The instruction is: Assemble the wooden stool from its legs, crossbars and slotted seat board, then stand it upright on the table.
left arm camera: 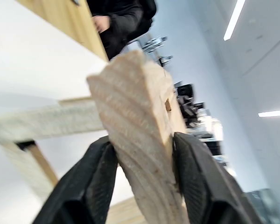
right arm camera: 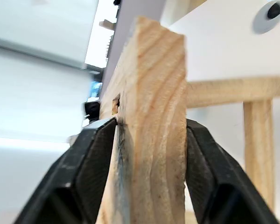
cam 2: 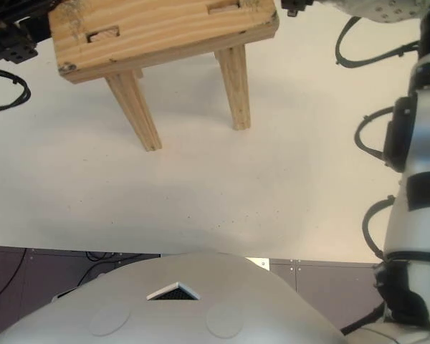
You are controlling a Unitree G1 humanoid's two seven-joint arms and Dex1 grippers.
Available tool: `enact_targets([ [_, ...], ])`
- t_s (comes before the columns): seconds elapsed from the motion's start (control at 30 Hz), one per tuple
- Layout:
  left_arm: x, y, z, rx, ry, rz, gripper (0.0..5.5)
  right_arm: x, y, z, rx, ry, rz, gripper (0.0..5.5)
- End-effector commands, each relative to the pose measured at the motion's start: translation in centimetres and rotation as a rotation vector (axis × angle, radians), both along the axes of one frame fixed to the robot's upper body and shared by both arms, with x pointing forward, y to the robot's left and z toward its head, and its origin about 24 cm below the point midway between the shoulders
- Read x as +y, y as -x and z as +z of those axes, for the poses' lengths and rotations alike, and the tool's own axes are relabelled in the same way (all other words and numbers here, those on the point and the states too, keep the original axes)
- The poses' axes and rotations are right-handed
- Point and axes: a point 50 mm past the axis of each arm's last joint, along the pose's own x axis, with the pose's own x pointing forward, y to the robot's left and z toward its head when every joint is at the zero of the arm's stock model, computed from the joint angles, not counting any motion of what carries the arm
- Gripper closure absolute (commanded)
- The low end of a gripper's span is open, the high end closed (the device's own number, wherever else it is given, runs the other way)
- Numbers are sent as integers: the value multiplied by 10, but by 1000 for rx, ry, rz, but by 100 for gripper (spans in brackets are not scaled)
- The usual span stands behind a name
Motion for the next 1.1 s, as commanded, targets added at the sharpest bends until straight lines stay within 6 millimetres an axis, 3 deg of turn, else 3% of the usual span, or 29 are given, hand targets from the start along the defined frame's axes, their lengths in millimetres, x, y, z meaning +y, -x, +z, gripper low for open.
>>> enact_targets([
  [0.03,5,-17,-37,150,-263,87,269,11,-15,3,-15,77,-101,234],
  [0.2,20,-26,-29,82,-203,180,191,-38,-12,9,-51,7,-215,149],
  [0.27,26,-26,-35,85,-212,200,153,-57,-7,8,-59,-6,-248,110],
  [0.37,32,-26,-40,50,-184,238,99,-75,-2,-4,-62,-34,-285,56],
  [0.47,38,-28,-48,-23,-220,272,89,-82,1,-25,-76,-106,-315,12],
  [0.63,56,-28,-43,-247,80,485,89,-73,7,-67,-128,-293,-370,12],
  [0.77,53,-21,-72,-356,278,653,89,-56,13,-100,-245,-397,-473,12],
  [0.87,39,-23,-110,-418,134,948,89,-42,13,-123,-390,-231,-598,12],
  [0.93,22,-23,-124,-507,-122,999,89,-35,10,-130,-468,-95,-660,12],
  [1.0,7,-26,-124,-616,-318,1017,89,-30,10,-136,-587,78,-716,12],
  [1.1,-6,-25,-122,-723,-443,1069,89,-22,17,-147,-719,275,-760,12],
])
